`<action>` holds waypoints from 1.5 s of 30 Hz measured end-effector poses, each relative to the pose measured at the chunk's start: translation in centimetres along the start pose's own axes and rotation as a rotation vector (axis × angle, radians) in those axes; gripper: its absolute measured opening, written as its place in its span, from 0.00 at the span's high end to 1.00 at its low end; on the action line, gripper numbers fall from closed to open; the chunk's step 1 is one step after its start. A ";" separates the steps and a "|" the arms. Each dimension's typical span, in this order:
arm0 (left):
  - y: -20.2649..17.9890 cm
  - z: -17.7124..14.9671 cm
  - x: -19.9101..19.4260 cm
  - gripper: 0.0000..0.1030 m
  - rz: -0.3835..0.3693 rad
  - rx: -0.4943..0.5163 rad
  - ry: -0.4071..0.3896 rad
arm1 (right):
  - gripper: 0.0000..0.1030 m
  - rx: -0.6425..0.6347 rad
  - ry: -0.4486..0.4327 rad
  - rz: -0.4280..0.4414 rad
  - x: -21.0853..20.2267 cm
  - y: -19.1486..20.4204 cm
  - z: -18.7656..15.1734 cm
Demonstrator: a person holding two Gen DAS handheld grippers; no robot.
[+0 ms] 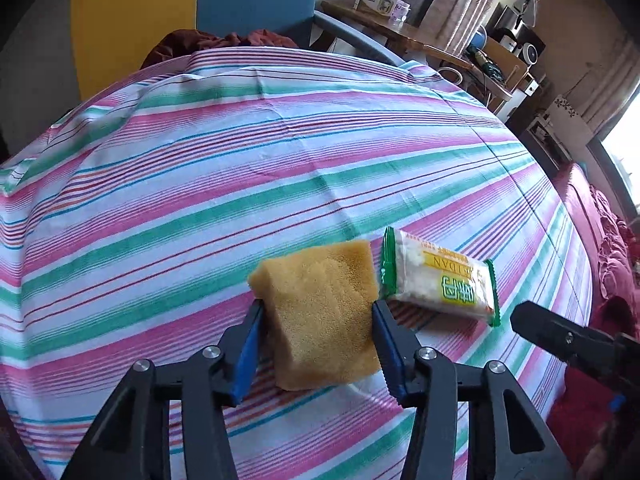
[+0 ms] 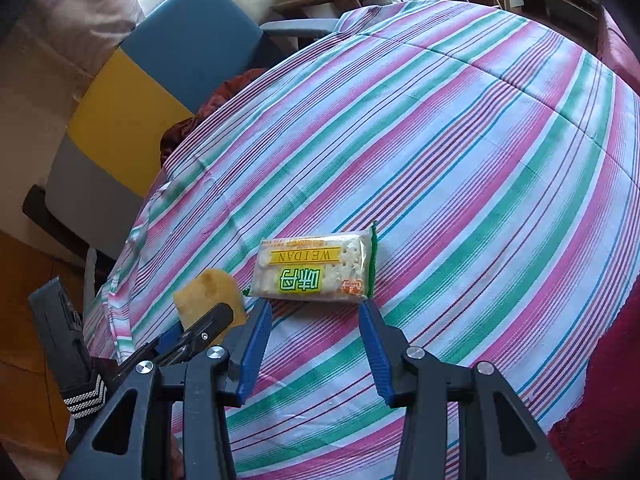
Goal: Organize objects
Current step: 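Grasp the yellow sponge with the left gripper while the right gripper grasps the WEIDAN packet, then lower the yellow sponge into the gold tray and open the left gripper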
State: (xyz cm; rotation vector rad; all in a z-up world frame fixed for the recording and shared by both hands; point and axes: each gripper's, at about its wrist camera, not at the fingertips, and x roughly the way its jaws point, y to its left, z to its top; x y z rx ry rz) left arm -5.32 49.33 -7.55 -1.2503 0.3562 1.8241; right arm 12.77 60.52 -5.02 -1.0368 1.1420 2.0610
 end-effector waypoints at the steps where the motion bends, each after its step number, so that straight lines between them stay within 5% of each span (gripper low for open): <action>1: 0.4 -0.5 -0.6 0.50 0.002 0.010 -0.001 | 0.56 -0.037 0.010 -0.006 0.1 0.5 0.2; 9: 3.2 -3.9 -5.7 0.50 -0.030 0.009 -0.009 | 0.54 -0.610 0.122 -0.115 2.9 5.9 2.2; 14: 4.7 -6.4 -8.9 0.50 -0.033 -0.022 -0.030 | 0.54 -0.802 0.249 -0.147 6.0 6.9 2.6; 18: 5.2 -7.9 -11.2 0.50 -0.037 -0.029 -0.051 | 0.40 -0.844 0.304 -0.142 7.6 7.0 3.3; 29: 7.2 -11.0 -15.9 0.50 -0.046 -0.099 -0.096 | 0.38 -0.841 0.352 -0.147 9.8 6.7 3.5; 34: 9.6 -12.8 -18.4 0.50 -0.022 -0.157 -0.130 | 0.55 -0.839 0.321 -0.207 9.1 6.6 1.8; 45: 22.0 -20.0 -29.1 0.50 0.165 -0.436 -0.313 | 0.56 -0.779 0.281 -0.162 7.3 9.5 -4.5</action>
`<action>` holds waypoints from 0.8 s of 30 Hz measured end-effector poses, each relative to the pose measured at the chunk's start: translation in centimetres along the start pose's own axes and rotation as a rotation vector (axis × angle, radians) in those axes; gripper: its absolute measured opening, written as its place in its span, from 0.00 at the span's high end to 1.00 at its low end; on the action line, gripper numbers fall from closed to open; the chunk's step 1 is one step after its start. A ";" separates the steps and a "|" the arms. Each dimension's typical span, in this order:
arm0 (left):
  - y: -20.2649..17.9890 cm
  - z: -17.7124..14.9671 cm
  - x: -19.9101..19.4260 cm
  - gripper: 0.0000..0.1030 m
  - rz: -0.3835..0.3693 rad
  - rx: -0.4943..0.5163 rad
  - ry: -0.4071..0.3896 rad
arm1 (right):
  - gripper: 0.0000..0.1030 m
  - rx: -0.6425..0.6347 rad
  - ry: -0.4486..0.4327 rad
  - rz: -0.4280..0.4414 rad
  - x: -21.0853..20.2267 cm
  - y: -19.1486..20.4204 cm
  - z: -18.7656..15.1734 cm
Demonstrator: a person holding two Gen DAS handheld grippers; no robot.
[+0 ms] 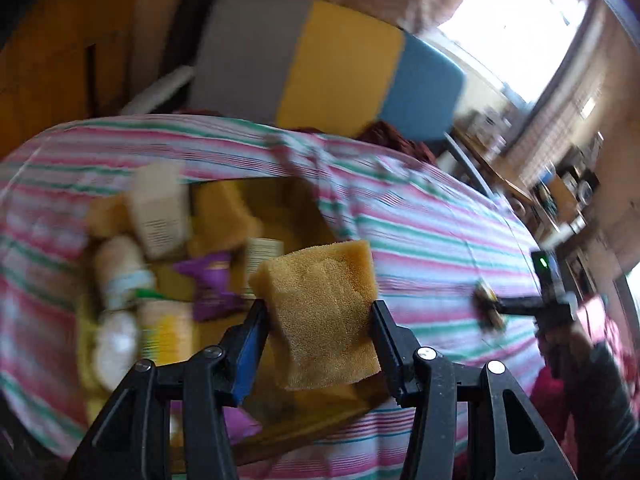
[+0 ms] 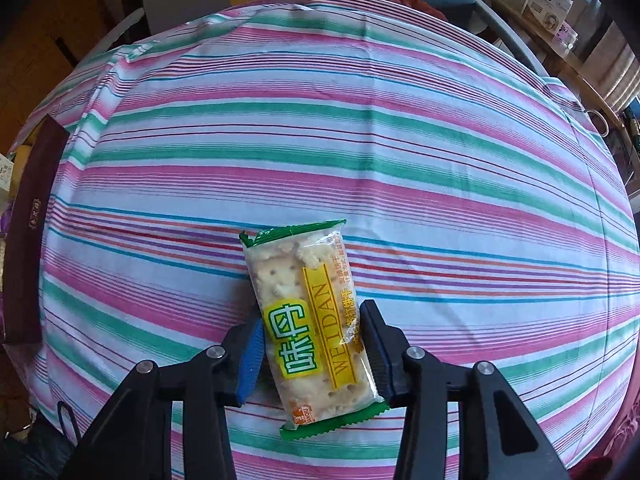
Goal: Organize objects
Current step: 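Lower the yellow sponge into the gold tray and open the left gripper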
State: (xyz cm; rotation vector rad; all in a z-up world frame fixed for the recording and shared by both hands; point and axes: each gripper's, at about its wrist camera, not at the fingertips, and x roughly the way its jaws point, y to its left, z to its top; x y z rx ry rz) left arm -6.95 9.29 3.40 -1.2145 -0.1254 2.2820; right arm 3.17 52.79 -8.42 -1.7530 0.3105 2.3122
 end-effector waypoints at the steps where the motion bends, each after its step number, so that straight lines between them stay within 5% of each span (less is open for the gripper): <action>1: 1.7 -0.1 -0.6 0.50 0.015 -0.038 -0.011 | 0.56 -0.007 -0.003 0.006 0.0 1.0 -0.1; 6: 6.1 -1.5 -1.7 0.50 0.032 -0.148 -0.033 | 0.56 -0.062 -0.016 -0.002 0.3 4.9 -0.6; 24: 5.5 -3.3 7.8 0.42 0.074 -0.197 0.162 | 0.55 -0.049 -0.088 0.011 0.9 6.0 -0.4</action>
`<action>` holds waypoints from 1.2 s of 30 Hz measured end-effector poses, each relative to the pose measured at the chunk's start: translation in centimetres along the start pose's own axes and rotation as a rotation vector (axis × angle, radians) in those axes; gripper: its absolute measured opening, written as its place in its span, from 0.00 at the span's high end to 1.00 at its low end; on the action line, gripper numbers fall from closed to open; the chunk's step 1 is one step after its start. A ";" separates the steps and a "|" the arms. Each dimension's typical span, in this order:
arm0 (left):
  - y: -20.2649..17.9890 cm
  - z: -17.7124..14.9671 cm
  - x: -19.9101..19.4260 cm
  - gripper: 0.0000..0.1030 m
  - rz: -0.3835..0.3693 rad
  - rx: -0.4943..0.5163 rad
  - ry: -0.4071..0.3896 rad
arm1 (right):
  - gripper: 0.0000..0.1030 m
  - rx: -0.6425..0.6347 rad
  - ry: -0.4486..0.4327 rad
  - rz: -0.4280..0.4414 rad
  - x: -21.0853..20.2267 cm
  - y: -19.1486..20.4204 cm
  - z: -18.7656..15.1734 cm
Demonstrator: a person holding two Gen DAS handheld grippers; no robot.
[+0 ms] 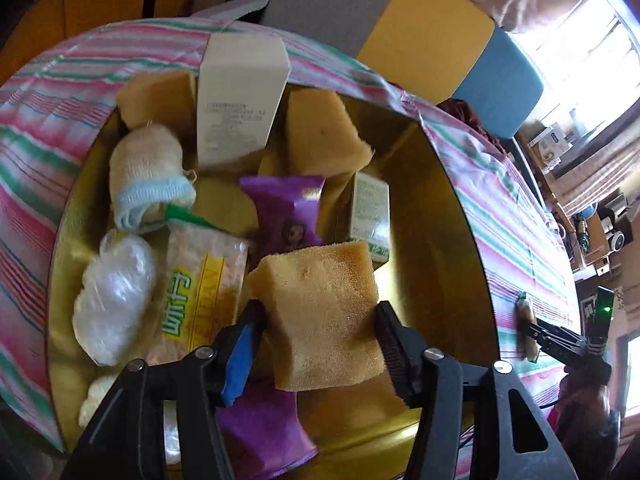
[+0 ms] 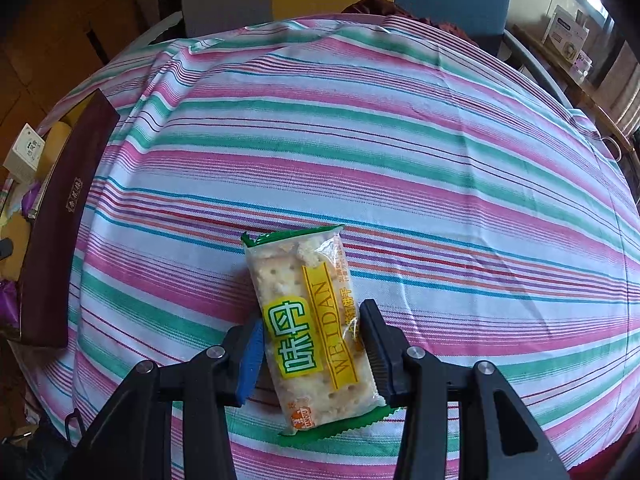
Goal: Organize objects
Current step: 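Lower the yellow sponge into the gold tray and open the left gripper, then carry the WEIDAN packet into the gold tray and open the right gripper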
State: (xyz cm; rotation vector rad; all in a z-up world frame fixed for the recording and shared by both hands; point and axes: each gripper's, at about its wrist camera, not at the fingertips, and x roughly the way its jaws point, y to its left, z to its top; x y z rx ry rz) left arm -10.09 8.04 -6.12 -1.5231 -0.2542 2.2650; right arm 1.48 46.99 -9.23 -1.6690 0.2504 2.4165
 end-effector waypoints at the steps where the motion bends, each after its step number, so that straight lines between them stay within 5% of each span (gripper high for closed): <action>1: 0.0 -0.1 0.0 0.42 0.006 0.001 -0.003 | 0.55 -0.001 -0.001 -0.001 0.0 0.2 0.2; 17: 0.5 -1.9 -5.8 0.35 0.098 0.067 -0.198 | 0.56 0.009 -0.055 0.005 -2.8 1.6 0.5; 27: 2.1 -3.0 -8.4 0.35 0.093 0.039 -0.256 | 0.56 -0.258 -0.220 0.221 -11.2 16.8 2.1; 36: 3.3 -3.7 -9.3 0.35 0.072 0.017 -0.267 | 0.56 -0.413 -0.129 0.278 -7.0 27.7 2.1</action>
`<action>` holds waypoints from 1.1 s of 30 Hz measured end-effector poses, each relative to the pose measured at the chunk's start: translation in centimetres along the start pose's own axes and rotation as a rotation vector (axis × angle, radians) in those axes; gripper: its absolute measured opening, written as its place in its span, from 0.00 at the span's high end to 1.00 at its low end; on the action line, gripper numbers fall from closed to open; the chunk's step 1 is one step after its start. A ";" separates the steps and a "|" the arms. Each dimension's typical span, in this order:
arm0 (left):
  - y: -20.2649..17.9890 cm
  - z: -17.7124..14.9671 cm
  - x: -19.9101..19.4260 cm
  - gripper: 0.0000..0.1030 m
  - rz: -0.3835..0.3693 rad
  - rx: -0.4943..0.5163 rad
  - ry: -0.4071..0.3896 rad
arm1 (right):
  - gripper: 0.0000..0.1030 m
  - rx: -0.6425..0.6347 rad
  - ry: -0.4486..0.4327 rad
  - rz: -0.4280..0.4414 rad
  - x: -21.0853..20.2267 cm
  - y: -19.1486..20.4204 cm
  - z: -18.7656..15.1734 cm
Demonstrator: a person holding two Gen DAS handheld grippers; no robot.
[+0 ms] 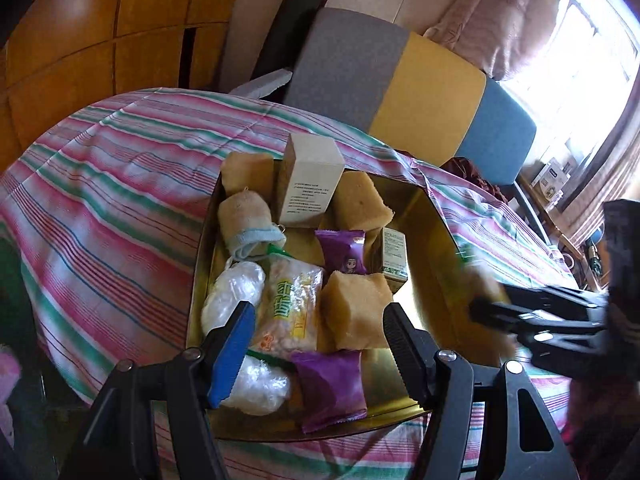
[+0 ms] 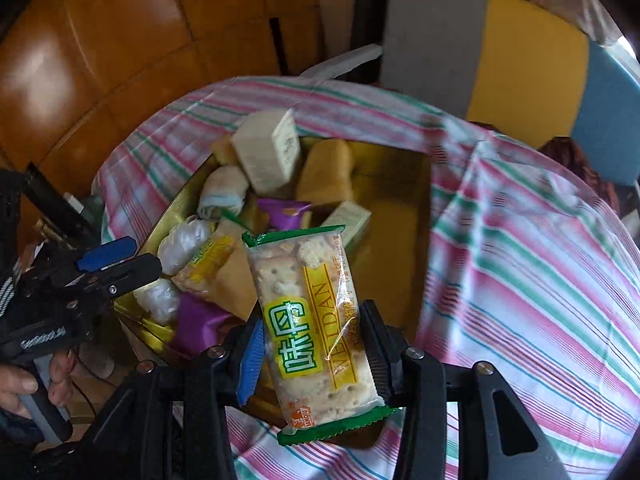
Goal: Organize objects
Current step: 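Carry the WEIDAN packet into the gold tray and open the right gripper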
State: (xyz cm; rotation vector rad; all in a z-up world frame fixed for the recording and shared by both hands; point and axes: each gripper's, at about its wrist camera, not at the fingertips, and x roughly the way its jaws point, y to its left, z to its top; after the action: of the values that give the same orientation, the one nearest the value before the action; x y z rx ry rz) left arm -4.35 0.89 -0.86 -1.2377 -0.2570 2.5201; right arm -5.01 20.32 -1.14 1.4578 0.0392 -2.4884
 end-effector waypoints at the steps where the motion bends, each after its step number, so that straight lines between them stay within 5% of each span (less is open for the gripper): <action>1: 0.2 -0.1 0.1 0.35 0.000 -0.006 0.003 | 0.56 0.000 0.018 0.000 1.0 0.3 0.1; 14: 1.6 -0.6 0.5 0.33 0.010 -0.023 0.004 | 0.56 -0.005 0.109 -0.002 5.5 0.3 -0.5; 33: 1.0 -1.0 -0.6 0.24 0.086 0.021 -0.037 | 0.45 0.058 0.066 0.073 5.1 -0.8 -1.5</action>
State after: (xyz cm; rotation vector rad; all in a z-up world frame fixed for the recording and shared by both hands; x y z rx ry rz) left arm -3.47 -0.27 -1.33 -1.2198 -0.1888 2.6139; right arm -6.29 20.25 -6.41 1.5359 -0.0738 -2.4019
